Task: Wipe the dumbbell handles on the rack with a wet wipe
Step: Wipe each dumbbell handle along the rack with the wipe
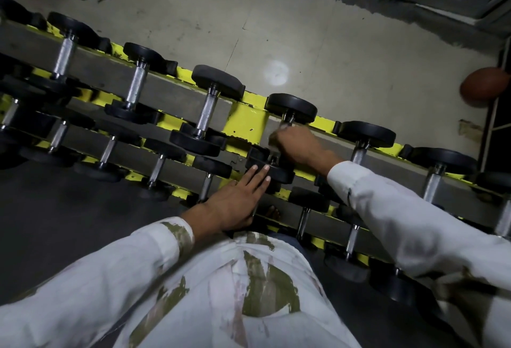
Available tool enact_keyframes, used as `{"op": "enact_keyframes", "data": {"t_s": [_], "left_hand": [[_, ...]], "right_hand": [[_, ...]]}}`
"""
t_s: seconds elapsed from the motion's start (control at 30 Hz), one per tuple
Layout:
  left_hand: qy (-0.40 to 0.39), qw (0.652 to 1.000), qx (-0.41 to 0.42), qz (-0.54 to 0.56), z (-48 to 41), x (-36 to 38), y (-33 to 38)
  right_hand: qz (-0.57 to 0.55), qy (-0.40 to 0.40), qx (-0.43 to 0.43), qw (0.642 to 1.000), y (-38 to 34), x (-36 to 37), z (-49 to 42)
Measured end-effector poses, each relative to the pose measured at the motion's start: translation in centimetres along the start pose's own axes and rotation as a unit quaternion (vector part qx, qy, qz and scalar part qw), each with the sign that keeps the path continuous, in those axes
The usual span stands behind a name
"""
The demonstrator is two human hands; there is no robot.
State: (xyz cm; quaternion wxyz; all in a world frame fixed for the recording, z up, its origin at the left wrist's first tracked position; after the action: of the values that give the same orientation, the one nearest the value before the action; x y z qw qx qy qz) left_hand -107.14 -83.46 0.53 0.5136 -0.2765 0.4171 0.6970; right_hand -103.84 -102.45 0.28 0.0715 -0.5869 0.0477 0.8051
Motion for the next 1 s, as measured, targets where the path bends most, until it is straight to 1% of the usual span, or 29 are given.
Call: {"op": "enact_keyframes", "data": {"t_s": [0.07,0.1,0.13,0.2,0.23,0.27,0.3,0.33,0.4,0.43,0.47,0.5,0.53,0.6,0.63,0.67,0.73,0.77,0.8,0.83,0.87,0.9,0.93,0.97,1.0], "left_hand": [[-0.004,1.0,-0.004,-0.003,0.0,0.1,0.1],[-0.005,1.0,-0.004,-0.003,-0.1,0.2,0.1],[-0.005,1.0,-0.004,-0.003,-0.1,0.2,0.1],[-0.007,1.0,-0.005,0.002,-0.1,0.2,0.1],[-0.009,1.0,-0.008,0.004,-0.1,0.2,0.2],[-0.011,1.0,-0.01,0.005,-0.1,0.1,0.3],[-0.011,1.0,-0.012,0.005,-0.1,0.1,0.5],[-0.009,1.0,-0.014,0.005,-0.1,0.1,0.6],[-0.008,1.0,-0.016,0.0,-0.1,-0.1,0.7],[-0.009,1.0,-0.016,-0.003,-0.1,-0.1,0.7],[-0.01,1.0,-0.017,-0.005,-0.1,0.0,0.6],[-0.011,1.0,-0.019,-0.005,-0.2,0.0,0.6],[-0.011,1.0,-0.02,-0.007,-0.2,0.0,0.6],[-0.012,1.0,-0.022,-0.006,-0.2,0.1,0.6],[-0.012,1.0,-0.024,-0.004,-0.3,0.1,0.6],[-0.009,1.0,-0.026,-0.001,-0.2,0.2,0.7],[-0.007,1.0,-0.029,-0.002,-0.2,0.1,0.8],[-0.007,1.0,-0.03,-0.003,-0.2,0.0,0.9],[-0.007,0.999,-0.031,-0.003,-0.2,0.0,0.9],[-0.005,0.999,-0.032,0.0,-0.2,0.0,1.0],[-0.001,0.999,-0.033,0.003,-0.2,0.1,1.0],[0.005,0.999,-0.033,0.006,-0.2,0.1,1.0],[0.008,0.999,-0.034,0.009,-0.2,0.2,1.0],[0.008,0.999,-0.036,0.012,-0.1,0.2,1.1],[0.009,0.999,-0.037,0.013,-0.2,0.3,1.1]], "right_hand": [[-0.015,-0.06,-0.067,0.996,-1.4,0.8,0.8],[-0.012,-0.059,-0.075,0.995,-1.5,0.7,0.7],[-0.001,-0.035,-0.063,0.997,-1.0,0.4,0.3],[0.002,0.042,0.013,0.999,1.2,-0.4,-0.5],[-0.017,0.078,0.061,0.995,2.3,-0.8,-0.4],[-0.036,0.104,0.09,0.99,2.9,-0.8,0.0],[-0.054,0.111,0.094,0.988,2.8,-0.4,0.4],[-0.069,0.093,0.064,0.991,2.1,0.2,0.9],[-0.081,0.0,-0.045,0.996,-0.3,2.1,1.8],[-0.079,-0.029,-0.081,0.993,-0.9,2.5,2.0],[-0.069,-0.026,-0.087,0.993,-0.7,2.2,1.8],[-0.057,-0.001,-0.066,0.996,0.1,1.6,1.2],[-0.043,0.031,-0.022,0.998,1.5,1.0,0.5],[-0.058,0.101,0.089,0.989,4.1,-0.1,0.2],[-0.064,0.113,0.102,0.986,4.3,0.2,0.3],[-0.058,0.106,0.068,0.99,3.6,0.7,0.4],[-0.019,0.059,-0.057,0.996,0.8,2.4,1.2],[-0.003,0.054,-0.096,0.994,0.2,3.0,1.7],[-0.002,0.069,-0.104,0.992,0.1,3.3,2.0],[-0.021,0.089,-0.085,0.992,0.4,3.4,2.3],[-0.053,0.109,-0.047,0.992,1.0,3.7,2.4],[-0.095,0.134,0.001,0.986,1.5,3.7,2.7],[-0.151,0.162,0.054,0.974,1.9,3.8,3.0],[-0.225,0.185,0.116,0.95,2.1,3.9,3.3],[-0.311,0.203,0.18,0.911,2.2,4.2,3.4]]}}
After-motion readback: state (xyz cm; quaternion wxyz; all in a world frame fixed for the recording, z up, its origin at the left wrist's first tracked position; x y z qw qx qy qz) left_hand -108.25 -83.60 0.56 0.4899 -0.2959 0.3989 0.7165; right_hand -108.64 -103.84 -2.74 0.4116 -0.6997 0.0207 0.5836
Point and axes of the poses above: each hand's wrist, its own z-axis away from the middle knuckle, its own x-axis out of the palm, y = z × x, the point moved 5 cm from there along -z, towards the middle knuckle, and after that the axes turned 9 degrees about x, right-handed, at the moved point
